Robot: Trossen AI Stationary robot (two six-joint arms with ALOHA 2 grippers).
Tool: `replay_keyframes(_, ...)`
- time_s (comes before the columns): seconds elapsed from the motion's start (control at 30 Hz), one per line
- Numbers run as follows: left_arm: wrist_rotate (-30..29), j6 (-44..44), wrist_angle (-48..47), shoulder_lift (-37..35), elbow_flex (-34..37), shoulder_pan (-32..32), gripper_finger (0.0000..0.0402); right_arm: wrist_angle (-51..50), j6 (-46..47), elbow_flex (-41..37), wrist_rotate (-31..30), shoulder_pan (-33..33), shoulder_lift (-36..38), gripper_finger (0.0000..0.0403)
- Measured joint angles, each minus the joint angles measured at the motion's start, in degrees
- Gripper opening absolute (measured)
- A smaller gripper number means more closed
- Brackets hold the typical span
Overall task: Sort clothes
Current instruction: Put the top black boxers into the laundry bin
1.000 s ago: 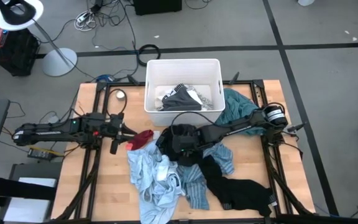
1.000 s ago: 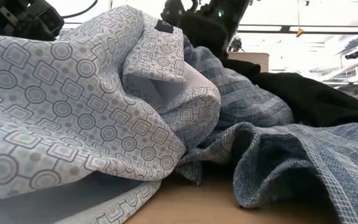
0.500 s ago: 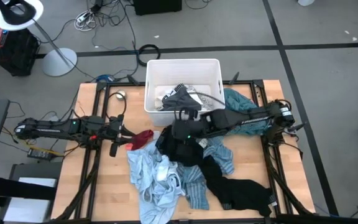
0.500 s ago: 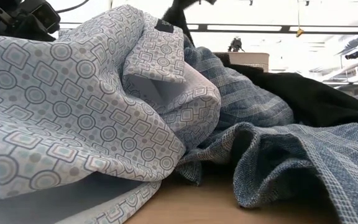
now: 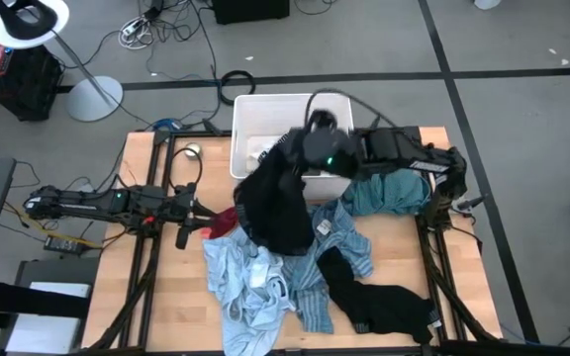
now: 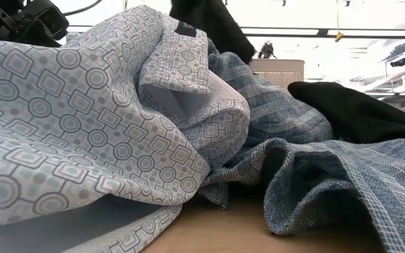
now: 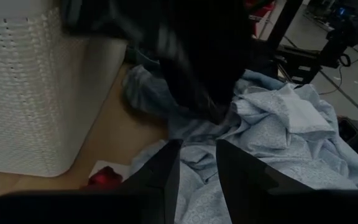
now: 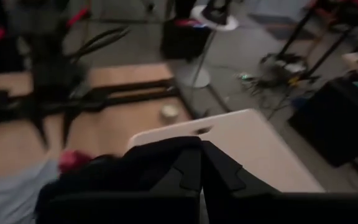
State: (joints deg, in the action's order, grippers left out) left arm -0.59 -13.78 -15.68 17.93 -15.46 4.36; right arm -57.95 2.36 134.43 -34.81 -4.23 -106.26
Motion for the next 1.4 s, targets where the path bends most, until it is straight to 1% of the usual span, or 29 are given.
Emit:
replay_keyframes(0.27,-0.03,0.00,-0.21,0.00,0.00,0.00,0.0111,10.79,-5.68,0.39,-0.28,5.45,1.75,0.0000)
replay_keyframes(0.7,-0.06,0.20,-0.44,0.00,0.00,0.00,0.0111,35.26,-16.46,0.59,-0.06,11.97,4.40,0.0000)
replay_keyframes(0.83,-0.06,0.21,-0.53,0.00,0.00,0.00,0.0111,41.17,-17.63,0.59,-0.07,14.31,4.42,0.0000)
replay_keyframes(0.93,-0.08,0.22,-0.52,0.00,-0.02,0.00,0.0111,43.62,-18.05,0.59,0.05,15.70,4.42,0.0000)
replay_keyframes(1.03,-0.07,0.22,-0.52,0.01,-0.02,0.00,0.0111,42.09,-18.05,0.59,0.14,16.47,4.42,0.0000)
replay_keyframes(1.13,-0.07,0.22,-0.52,0.00,-0.02,0.00,0.0111,36.46,-17.47,0.59,0.18,16.49,4.42,0.0000)
replay_keyframes(1.2,-0.07,0.24,-0.51,0.00,-0.02,0.00,0.0111,29.87,-14.97,0.59,0.40,16.41,4.42,0.0000)
replay_keyframes(1.3,-0.06,0.24,-0.52,0.00,-0.02,0.00,0.0111,16.99,-7.22,0.54,0.56,16.49,4.34,0.0000)
replay_keyframes(1.4,-0.08,0.24,-0.50,0.01,-0.02,0.00,0.0111,5.34,0.58,-1.40,0.52,17.49,4.33,0.0000)
